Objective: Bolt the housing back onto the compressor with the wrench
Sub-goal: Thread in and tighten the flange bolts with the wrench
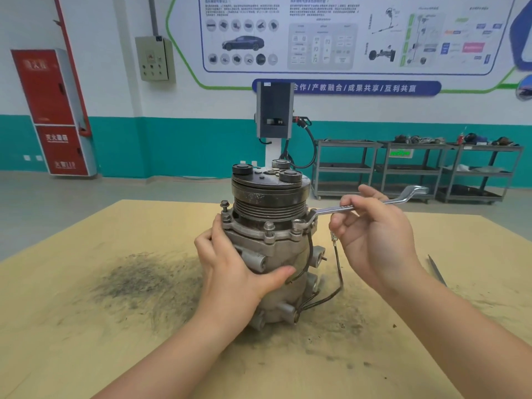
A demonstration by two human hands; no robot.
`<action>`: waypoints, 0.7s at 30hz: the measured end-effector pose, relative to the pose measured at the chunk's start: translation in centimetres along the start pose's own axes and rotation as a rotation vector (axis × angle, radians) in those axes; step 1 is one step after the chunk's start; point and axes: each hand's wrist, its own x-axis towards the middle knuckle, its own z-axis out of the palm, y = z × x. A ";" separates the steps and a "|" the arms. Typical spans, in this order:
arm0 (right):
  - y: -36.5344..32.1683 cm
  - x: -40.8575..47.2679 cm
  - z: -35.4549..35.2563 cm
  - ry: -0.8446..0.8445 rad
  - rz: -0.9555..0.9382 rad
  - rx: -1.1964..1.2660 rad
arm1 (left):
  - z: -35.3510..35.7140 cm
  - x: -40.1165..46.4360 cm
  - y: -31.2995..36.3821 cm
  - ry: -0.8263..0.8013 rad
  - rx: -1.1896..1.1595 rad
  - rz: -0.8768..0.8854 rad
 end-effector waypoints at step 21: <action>1.4 -2.5 -1.9 0.041 -0.211 -0.300 | 1.8 2.3 -0.2 -0.029 -0.056 -0.008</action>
